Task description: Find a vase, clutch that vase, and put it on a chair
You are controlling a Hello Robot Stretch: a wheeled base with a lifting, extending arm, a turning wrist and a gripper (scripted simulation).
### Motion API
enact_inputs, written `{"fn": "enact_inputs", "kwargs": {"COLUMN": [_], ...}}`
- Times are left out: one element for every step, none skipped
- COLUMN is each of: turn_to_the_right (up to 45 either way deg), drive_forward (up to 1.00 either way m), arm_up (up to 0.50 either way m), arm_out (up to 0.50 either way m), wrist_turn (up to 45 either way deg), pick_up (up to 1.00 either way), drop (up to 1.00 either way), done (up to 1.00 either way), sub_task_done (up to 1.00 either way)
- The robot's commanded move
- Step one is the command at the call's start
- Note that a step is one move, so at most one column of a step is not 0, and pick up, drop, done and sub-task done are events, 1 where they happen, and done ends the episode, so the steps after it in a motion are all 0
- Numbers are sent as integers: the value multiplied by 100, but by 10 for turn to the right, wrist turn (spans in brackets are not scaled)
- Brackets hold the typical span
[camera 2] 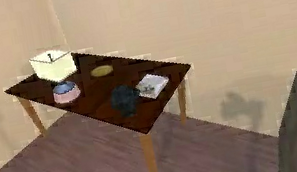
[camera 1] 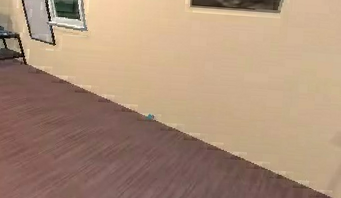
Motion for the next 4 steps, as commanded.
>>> {"fn": "enact_inputs", "kwargs": {"turn_to_the_right": [450, 450, 150, 0], "drive_forward": [0, 0, 0, 35], "arm_up": [0, 0, 0, 0], "arm_out": [0, 0, 0, 0], "wrist_turn": [0, 0, 0, 0], "pick_up": [0, 0, 0, 0], "drop": [0, 0, 0, 0], "done": [0, 0, 0, 0], "sub_task_done": [0, 0, 0, 0]}}
